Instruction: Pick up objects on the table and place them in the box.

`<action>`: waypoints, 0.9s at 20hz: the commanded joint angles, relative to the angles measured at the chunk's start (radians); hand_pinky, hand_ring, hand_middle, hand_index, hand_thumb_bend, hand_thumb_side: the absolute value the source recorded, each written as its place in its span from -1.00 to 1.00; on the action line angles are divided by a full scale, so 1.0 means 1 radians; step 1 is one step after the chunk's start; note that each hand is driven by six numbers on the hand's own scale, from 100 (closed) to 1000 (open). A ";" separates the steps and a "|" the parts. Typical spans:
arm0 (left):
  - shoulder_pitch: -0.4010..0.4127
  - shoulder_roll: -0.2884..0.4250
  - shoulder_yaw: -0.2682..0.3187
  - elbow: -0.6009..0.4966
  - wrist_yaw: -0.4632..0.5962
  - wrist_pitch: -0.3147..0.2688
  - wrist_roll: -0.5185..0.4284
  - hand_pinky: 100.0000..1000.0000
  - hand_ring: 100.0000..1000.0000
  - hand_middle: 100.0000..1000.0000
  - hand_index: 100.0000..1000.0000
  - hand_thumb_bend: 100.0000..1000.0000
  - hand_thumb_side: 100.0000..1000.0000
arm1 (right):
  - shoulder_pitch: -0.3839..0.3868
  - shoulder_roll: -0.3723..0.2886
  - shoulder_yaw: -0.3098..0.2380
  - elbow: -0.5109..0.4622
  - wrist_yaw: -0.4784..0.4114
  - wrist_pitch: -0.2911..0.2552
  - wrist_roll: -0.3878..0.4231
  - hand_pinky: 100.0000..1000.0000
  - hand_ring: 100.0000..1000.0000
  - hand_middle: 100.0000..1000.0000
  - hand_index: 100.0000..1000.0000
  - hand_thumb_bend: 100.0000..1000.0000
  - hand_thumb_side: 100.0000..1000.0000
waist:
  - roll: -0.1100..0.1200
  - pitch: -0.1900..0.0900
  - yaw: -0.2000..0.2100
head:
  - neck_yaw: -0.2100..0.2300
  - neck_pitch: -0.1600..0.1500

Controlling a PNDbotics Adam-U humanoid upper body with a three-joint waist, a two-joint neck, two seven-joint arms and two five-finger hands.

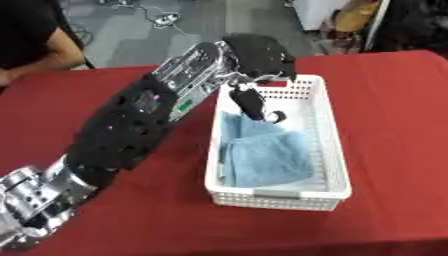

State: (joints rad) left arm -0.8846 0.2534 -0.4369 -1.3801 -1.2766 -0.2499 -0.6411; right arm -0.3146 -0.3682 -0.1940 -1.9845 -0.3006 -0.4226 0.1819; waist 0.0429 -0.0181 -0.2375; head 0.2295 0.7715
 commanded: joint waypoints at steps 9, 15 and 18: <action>0.140 0.034 0.169 -0.010 0.540 0.244 0.568 0.08 0.41 0.69 0.70 -1.00 0.26 | -0.010 -0.006 -0.015 -0.016 0.009 -0.002 -0.011 0.64 0.70 0.64 0.88 -1.00 1.00 | -0.009 -0.005 0.012 | -0.016 -0.001; 0.434 0.165 0.362 -0.291 0.884 0.306 0.892 -0.19 0.24 0.59 0.66 -1.00 0.47 | -0.001 -0.011 -0.031 -0.016 0.024 -0.002 -0.023 0.64 0.71 0.64 0.88 -1.00 1.00 | -0.012 0.003 0.031 | -0.074 -0.001; 0.575 0.188 0.468 -0.376 0.976 0.315 1.009 -0.26 0.19 0.58 0.66 -1.00 0.51 | 0.010 -0.016 -0.044 -0.016 0.040 -0.004 -0.037 0.64 0.71 0.64 0.88 -1.00 1.00 | -0.017 0.004 0.046 | -0.100 -0.001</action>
State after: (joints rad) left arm -0.3034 0.4068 -0.0175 -1.7009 -0.3451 0.0609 0.3190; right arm -0.2981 -0.3683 -0.2272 -1.9845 -0.2682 -0.4254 0.1522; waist 0.0273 -0.0060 -0.1884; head 0.1478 0.7716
